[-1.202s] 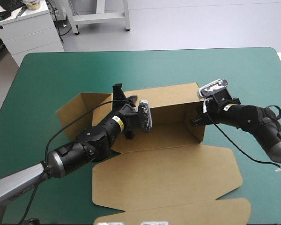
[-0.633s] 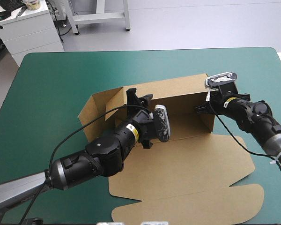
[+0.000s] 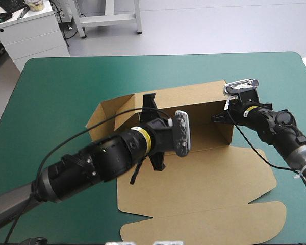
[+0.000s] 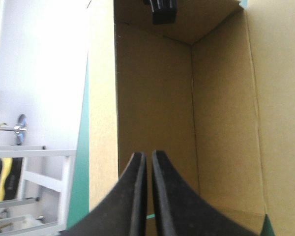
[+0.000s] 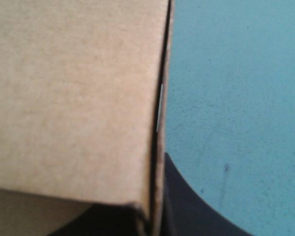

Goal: Fold the box

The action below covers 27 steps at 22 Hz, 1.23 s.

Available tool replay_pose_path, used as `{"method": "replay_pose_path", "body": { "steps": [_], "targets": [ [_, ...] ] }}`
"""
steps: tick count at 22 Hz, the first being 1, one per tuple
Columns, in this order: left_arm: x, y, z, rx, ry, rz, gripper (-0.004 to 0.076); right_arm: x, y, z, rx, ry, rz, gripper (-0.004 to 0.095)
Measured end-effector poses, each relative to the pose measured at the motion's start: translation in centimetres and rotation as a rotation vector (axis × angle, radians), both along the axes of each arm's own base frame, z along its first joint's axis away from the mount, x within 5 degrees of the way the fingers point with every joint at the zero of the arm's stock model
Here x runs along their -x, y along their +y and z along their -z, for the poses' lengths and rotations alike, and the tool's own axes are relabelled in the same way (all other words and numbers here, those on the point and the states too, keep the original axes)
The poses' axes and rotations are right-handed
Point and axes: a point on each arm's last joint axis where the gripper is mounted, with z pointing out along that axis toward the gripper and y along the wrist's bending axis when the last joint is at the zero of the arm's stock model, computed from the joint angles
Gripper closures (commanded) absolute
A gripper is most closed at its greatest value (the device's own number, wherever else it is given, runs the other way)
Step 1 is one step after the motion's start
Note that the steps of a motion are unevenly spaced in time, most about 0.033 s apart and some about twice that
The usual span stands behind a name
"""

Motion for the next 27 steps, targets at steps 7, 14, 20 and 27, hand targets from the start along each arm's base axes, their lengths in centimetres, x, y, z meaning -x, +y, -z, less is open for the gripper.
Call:
{"method": "replay_pose_path", "body": {
  "steps": [7,14,20,27],
  "targets": [
    [-6.5,6.7,-4.7,0.24,0.241,-0.275,0.071,0.0,0.0,0.1,-0.001,0.008,0.001,0.0927],
    [-10.3,17.3,-5.9,0.402,0.325,-0.671,0.0711,0.1,0.0,0.1,-0.003,0.015,0.003,0.0928],
    [-6.3,24.1,-6.2,0.636,0.261,-0.877,0.0727,0.1,0.0,0.1,-0.003,0.017,0.002,0.0928],
    [0.6,24.7,-0.2,0.681,0.274,-0.903,0.0734,0.1,0.0,0.1,-0.004,0.02,0.003,0.0928]
  ]
}}
